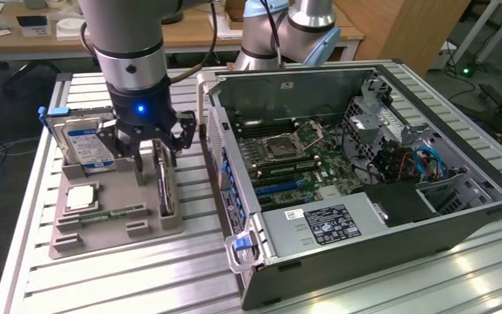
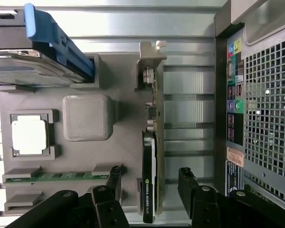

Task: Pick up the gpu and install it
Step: 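Pick up the gpu and move the gpu toward the slot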

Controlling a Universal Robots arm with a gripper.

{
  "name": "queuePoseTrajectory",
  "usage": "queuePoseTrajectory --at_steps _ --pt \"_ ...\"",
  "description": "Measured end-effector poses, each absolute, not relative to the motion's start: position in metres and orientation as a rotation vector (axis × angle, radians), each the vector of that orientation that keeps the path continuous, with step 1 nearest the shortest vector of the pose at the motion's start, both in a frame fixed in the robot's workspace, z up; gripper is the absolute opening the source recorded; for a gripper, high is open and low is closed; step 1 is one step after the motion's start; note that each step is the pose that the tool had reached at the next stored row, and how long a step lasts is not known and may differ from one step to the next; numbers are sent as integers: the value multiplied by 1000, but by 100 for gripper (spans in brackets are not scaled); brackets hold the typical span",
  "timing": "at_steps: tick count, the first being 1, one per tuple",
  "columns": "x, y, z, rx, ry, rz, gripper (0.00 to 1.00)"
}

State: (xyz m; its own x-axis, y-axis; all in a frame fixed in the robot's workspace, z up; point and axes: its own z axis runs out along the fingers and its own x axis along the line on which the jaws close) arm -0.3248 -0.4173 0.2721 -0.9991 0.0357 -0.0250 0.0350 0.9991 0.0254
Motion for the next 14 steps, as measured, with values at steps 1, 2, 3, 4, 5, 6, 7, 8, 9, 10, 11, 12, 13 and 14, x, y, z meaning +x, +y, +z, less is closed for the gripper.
queuePoseTrajectory --at_steps 1,2,3,4,5,6,7,8,9,10,11,12,13,14 --pt "-325 -418 270 60 3114 39 60" --pt "-325 -418 268 67 3112 39 60" --pt "-325 -418 267 73 3112 39 60" --pt "-325 -418 265 78 3111 39 60" --pt "-325 -418 263 80 3111 39 60" --pt "-325 -418 261 81 3111 39 60" --pt "-324 -418 259 82 3111 39 60" --pt "-324 -418 258 82 3111 38 60" --pt "-324 -418 256 83 3111 39 60" --pt "-324 -418 254 83 3111 38 60" --pt "-324 -418 252 83 3111 38 60" --pt "-324 -417 250 83 3111 38 60" --pt "-324 -417 248 83 3111 38 60" --pt "-324 -416 247 83 3111 39 60"
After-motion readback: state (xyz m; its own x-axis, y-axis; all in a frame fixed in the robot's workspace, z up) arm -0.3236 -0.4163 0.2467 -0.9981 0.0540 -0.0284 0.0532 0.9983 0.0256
